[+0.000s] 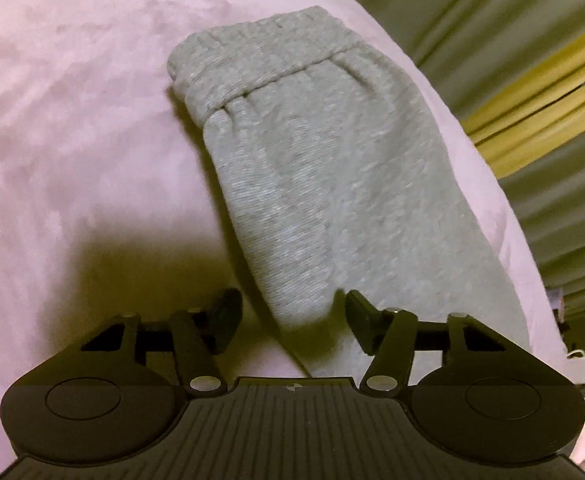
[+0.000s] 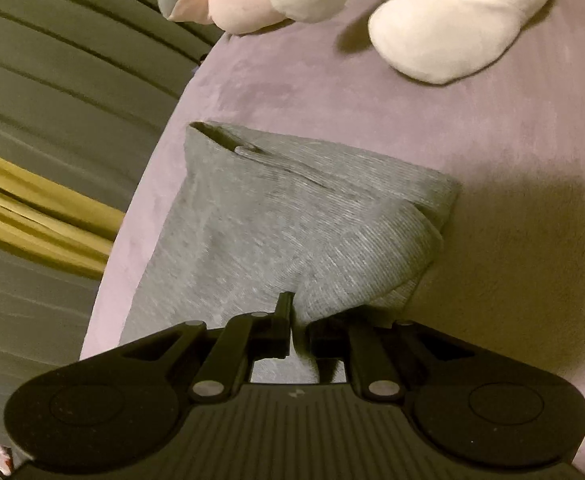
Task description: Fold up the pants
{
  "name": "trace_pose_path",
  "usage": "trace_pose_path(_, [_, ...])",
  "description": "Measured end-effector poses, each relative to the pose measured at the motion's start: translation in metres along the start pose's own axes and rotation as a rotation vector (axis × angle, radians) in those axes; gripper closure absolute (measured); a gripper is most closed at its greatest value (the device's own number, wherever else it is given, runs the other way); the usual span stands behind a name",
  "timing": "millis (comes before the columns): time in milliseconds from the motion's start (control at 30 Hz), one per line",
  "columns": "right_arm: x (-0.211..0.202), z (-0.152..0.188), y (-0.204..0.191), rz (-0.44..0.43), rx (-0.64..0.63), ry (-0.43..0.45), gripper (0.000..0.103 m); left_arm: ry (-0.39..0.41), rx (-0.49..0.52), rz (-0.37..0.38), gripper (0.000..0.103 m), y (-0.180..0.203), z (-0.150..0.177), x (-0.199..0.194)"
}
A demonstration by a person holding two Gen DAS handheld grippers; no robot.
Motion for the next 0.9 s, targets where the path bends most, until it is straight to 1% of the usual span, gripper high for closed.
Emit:
trace_pose_path(67, [-0.001, 0.0, 0.001, -0.014, 0.013, -0.005, 0.091, 0.007, 0.007, -0.014, 0.046, 0.002, -0.001, -0.001])
trace_pose_path(133, [0.0, -0.001, 0.001, -0.023, 0.027, -0.002, 0.091, 0.023, -0.002, -0.029, 0.042, 0.011, -0.003, -0.003])
trace_pose_path(200, [0.003, -0.002, -0.001, -0.019, 0.03, -0.006, 0.09, 0.052, -0.017, -0.067, 0.037, 0.014, -0.002, -0.014])
trace_pose_path(267, [0.002, -0.001, -0.003, -0.029, 0.022, -0.006, 0.081, 0.096, 0.001, -0.1, 0.037, 0.02, -0.001, -0.028])
trace_pose_path(300, [0.0, -0.001, -0.003, -0.036, 0.02, -0.004, 0.079, 0.129, 0.025, -0.114, 0.036, 0.027, 0.0, -0.037])
trace_pose_path(333, [0.0, 0.0, -0.004, -0.039, 0.016, -0.002, 0.077, 0.158, 0.049, -0.12, 0.027, 0.036, -0.001, -0.039])
trace_pose_path(400, [0.0, 0.001, -0.005, -0.03, 0.004, 0.002, 0.077, 0.232, 0.111, -0.125, 0.014, 0.059, 0.004, -0.05])
trace_pose_path(433, [0.001, 0.002, -0.006, -0.02, -0.005, 0.007, 0.077, 0.258, 0.136, -0.13, 0.01, 0.072, 0.005, -0.049])
trace_pose_path(500, [0.001, 0.004, -0.008, -0.001, -0.021, 0.017, 0.077, 0.284, 0.197, -0.116, 0.006, 0.097, 0.014, -0.046])
trace_pose_path(567, [0.001, 0.005, -0.012, 0.02, -0.054, 0.024, 0.077, 0.261, 0.243, -0.095, 0.004, 0.121, 0.026, -0.03])
trace_pose_path(633, [0.001, 0.006, -0.015, 0.035, -0.078, 0.028, 0.076, 0.189, 0.277, -0.072, 0.003, 0.141, 0.043, 0.002])
trace_pose_path(667, [0.0, 0.007, -0.016, 0.039, -0.088, 0.028, 0.075, 0.144, 0.301, -0.078, 0.003, 0.148, 0.053, 0.019])
trace_pose_path(700, [0.001, 0.007, -0.017, 0.044, -0.095, 0.03, 0.075, 0.107, 0.343, -0.106, 0.003, 0.155, 0.061, 0.035])
trace_pose_path(733, [0.0, 0.008, -0.018, 0.05, -0.103, 0.032, 0.075, 0.085, 0.399, -0.154, 0.004, 0.161, 0.068, 0.045])
trace_pose_path(767, [0.0, 0.008, -0.019, 0.053, -0.111, 0.034, 0.071, 0.089, 0.458, -0.195, 0.004, 0.168, 0.071, 0.051])
trace_pose_path(800, [-0.001, 0.009, -0.02, 0.051, -0.121, 0.036, 0.067, 0.112, 0.511, -0.211, 0.004, 0.174, 0.074, 0.052])
trace_pose_path(833, [0.0, 0.009, -0.022, 0.043, -0.134, 0.037, 0.057, 0.125, 0.539, -0.205, 0.004, 0.178, 0.075, 0.053])
trace_pose_path(867, [0.0, 0.01, -0.024, 0.029, -0.147, 0.035, 0.043, 0.115, 0.541, -0.187, 0.004, 0.178, 0.075, 0.055])
trace_pose_path(900, [0.001, 0.01, -0.027, 0.013, -0.157, 0.032, 0.036, 0.096, 0.536, -0.165, 0.004, 0.177, 0.075, 0.057])
Point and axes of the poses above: each gripper's, at about its wrist camera, not at the fingertips, and x roughly the way its jaws point, y to its right, z to its underside, the point moved 5 cm from there along x, roughly the way its jaws point, and after that the axes turned 4 degrees about z, right-handed, at the moved point
